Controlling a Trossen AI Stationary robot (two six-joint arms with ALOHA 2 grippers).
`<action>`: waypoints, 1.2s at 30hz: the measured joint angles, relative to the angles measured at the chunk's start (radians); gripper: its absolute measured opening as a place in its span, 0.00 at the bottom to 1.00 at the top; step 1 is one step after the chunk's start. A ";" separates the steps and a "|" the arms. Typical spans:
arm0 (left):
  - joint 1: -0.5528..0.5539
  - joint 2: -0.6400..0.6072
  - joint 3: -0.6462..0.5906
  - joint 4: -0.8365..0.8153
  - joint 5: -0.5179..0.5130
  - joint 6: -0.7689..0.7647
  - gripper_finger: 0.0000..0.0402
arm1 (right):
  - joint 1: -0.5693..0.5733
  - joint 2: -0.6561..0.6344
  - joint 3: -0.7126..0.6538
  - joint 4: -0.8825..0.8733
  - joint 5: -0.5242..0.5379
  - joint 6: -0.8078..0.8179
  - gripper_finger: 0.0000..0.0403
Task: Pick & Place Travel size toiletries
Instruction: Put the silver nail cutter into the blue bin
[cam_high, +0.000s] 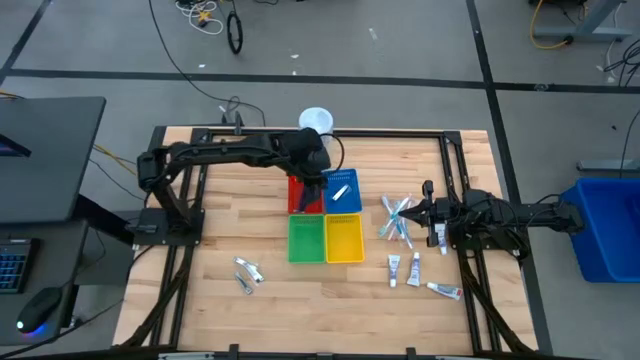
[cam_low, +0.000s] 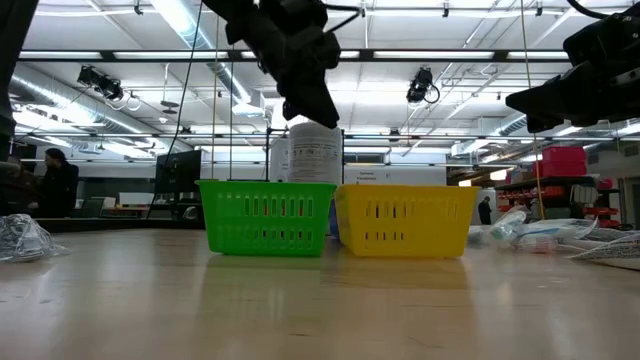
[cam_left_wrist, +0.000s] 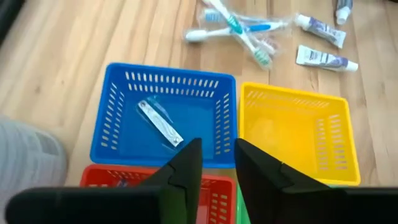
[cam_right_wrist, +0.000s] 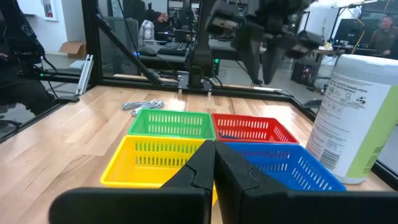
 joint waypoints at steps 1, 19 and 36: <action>-0.001 -0.008 0.000 -0.001 -0.006 -0.001 0.23 | 0.000 0.000 0.000 0.000 0.000 0.000 0.03; -0.095 -0.100 -0.122 -0.071 -0.003 0.020 0.01 | 0.000 0.000 0.000 0.000 0.000 0.000 0.03; -0.284 -0.420 -0.482 -0.085 -0.022 -0.106 0.03 | 0.000 0.000 0.000 0.000 0.000 0.000 0.03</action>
